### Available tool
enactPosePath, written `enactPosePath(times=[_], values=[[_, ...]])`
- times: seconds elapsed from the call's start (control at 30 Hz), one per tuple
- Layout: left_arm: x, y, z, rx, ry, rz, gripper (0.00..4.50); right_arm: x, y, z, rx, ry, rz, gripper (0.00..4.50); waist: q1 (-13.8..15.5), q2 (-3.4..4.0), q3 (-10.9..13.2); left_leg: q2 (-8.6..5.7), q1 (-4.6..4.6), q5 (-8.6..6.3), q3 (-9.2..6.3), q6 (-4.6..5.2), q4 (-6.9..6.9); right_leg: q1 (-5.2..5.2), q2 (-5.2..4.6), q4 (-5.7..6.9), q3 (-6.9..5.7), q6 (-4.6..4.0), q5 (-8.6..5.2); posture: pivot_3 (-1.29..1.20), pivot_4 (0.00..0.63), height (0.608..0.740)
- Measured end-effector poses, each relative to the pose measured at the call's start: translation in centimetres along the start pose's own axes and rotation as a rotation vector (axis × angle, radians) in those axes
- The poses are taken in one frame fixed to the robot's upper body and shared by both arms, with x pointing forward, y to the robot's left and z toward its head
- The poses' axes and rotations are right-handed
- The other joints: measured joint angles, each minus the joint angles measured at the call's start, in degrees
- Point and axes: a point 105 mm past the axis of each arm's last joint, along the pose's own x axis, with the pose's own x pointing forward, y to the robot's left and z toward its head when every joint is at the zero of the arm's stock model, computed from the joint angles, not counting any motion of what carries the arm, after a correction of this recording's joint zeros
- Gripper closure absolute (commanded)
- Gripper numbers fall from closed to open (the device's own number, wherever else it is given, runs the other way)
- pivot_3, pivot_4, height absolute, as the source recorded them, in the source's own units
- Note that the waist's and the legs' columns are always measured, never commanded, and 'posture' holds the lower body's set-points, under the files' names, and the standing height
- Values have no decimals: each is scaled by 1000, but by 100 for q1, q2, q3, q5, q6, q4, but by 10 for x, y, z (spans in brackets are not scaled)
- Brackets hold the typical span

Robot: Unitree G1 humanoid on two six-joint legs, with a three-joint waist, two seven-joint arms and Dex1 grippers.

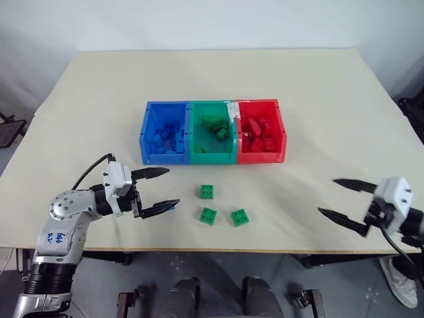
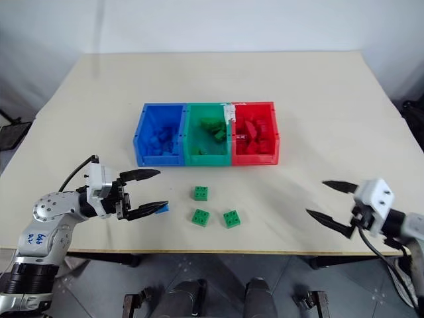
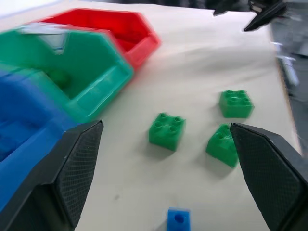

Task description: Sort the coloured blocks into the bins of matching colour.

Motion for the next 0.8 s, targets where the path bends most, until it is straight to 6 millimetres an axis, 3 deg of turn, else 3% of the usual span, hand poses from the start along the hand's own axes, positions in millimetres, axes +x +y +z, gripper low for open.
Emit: enactPosePath(times=[0.1,0.2,0.33,0.5,0.77,0.8], values=[[3,-9,-1,13,2,-89,0,-1,10,3,-13,-11,62,28,-43,-1,0,23,27,-13,17,2,3,16,20,0,8,-9,5,0,150,740],[3,-15,-4,20,30,-144,0,16,25,11,-15,-36,166,28,-31,-1,0,50,28,-18,13,-9,9,14,41,0,12,-23,13,0,150,740],[-1,-16,-7,19,55,-147,0,56,55,32,-13,-77,364,28,-12,-1,0,78,25,-23,-5,-15,11,2,45,1,20,-27,16,0,150,740],[-23,-29,-19,-8,116,-123,0,102,75,49,-68,-73,536,28,-16,-5,2,84,25,-35,-10,-14,9,-5,49,-3,22,-31,17,0,150,740],[-36,-51,-24,28,167,-138,0,160,88,36,-167,-2,680,28,11,-11,2,87,23,-42,-6,-15,8,-10,50,-5,21,-35,19,0,150,740],[-36,-53,-24,31,167,-134,0,167,91,34,-185,10,699,419,12,-11,2,88,23,-43,-10,-16,6,-11,50,-4,18,-38,18,0,150,740]])
